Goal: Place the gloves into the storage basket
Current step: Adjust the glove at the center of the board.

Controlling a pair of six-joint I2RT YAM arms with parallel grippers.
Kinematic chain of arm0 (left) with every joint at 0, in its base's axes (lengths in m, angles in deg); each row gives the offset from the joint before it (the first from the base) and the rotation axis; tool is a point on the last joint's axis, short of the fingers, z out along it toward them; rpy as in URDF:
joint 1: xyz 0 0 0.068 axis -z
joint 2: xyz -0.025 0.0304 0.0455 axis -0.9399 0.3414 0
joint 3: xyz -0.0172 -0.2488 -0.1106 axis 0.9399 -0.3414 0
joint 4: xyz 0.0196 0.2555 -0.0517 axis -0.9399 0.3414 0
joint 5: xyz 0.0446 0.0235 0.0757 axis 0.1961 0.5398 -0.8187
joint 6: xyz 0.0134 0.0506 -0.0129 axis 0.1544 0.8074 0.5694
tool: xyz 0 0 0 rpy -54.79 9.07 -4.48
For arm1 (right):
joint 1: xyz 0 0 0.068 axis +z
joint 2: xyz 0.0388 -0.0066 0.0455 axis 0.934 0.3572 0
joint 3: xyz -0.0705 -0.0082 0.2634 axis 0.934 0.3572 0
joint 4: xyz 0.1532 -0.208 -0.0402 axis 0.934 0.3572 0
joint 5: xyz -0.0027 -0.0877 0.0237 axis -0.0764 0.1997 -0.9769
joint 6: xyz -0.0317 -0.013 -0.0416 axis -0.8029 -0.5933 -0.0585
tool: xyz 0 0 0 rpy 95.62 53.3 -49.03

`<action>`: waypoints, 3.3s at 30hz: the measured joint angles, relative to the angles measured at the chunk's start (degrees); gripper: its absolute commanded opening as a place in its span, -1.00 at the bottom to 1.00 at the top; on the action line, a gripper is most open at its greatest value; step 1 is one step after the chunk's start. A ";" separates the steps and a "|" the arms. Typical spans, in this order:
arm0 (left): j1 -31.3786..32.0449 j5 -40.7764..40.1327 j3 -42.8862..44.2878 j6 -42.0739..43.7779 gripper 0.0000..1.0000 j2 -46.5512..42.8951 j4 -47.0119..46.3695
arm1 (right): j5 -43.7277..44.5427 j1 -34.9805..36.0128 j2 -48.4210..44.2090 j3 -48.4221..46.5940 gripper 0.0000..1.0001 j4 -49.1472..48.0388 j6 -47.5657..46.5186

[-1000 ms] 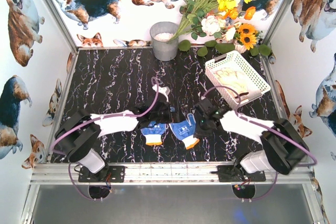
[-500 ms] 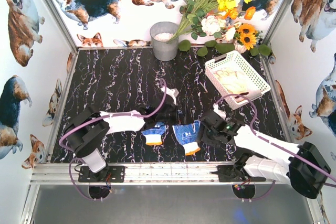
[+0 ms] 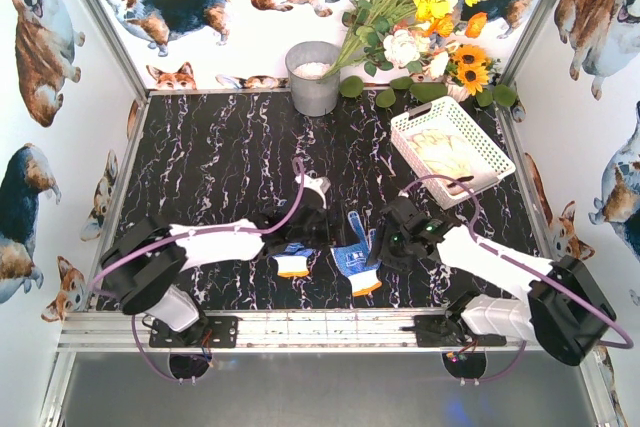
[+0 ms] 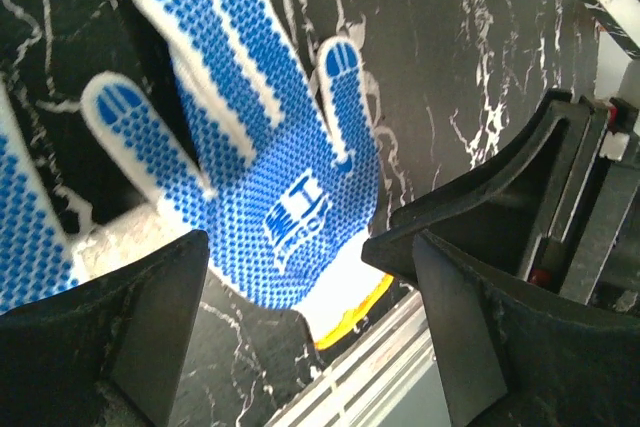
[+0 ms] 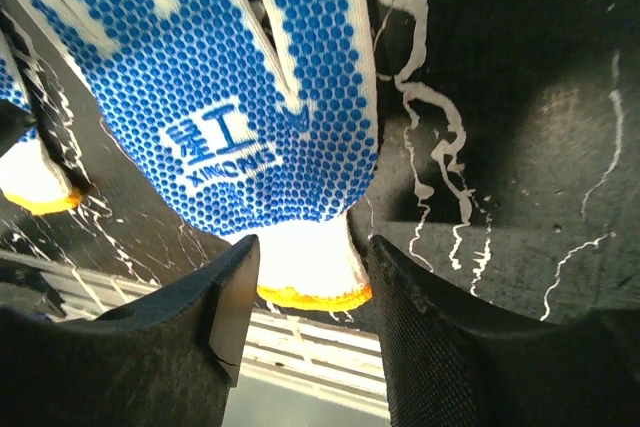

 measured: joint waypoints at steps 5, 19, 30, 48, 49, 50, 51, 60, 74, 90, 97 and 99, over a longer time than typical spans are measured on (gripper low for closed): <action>0.02 -0.04 -1.70 0.92 0.53 -4.07 4.83 | -2.97 0.02 -0.28 0.33 -0.02 1.46 0.02; 0.85 -2.40 -1.88 19.63 0.40 -13.25 18.18 | -4.20 0.02 -2.69 2.60 -0.19 3.76 0.04; 7.52 -10.49 -1.86 30.69 0.42 -18.32 19.63 | -5.66 0.02 0.31 3.39 -0.35 2.84 0.74; 21.64 -20.20 -5.01 40.04 0.77 -17.62 6.40 | -10.05 0.33 -2.93 3.17 -1.00 -4.42 8.41; 21.92 -20.44 -5.16 40.39 0.79 -16.96 5.97 | -10.05 0.33 -3.08 2.86 -1.00 -4.87 8.98; 22.27 -20.74 -5.35 40.76 0.81 -16.22 5.46 | -10.05 0.33 -3.19 2.58 -1.00 -5.35 9.44; 22.60 -20.87 -5.51 41.03 0.82 -15.45 5.11 | -10.03 0.33 -3.30 2.36 -1.00 -5.90 9.99; 24.35 -24.02 -6.38 42.03 0.82 -9.20 1.84 | -9.11 0.33 -7.15 2.12 -1.00 -9.27 16.02; 24.35 -34.75 -3.91 42.71 -1.00 -3.06 1.01 | -9.20 0.33 -7.93 2.12 -0.60 -10.54 19.12; 11.78 -28.44 9.18 42.60 -1.00 -11.19 17.14 | -2.08 -0.55 -16.61 -2.38 0.35 -4.15 13.68; 3.30 -23.47 21.31 49.53 -1.00 -5.70 23.58 | 0.44 -0.61 -20.79 -1.79 0.35 -4.13 13.75; 1.27 -23.21 25.24 51.76 -1.00 -3.04 25.11 | 1.01 -0.66 -21.35 -1.77 0.35 -3.98 13.68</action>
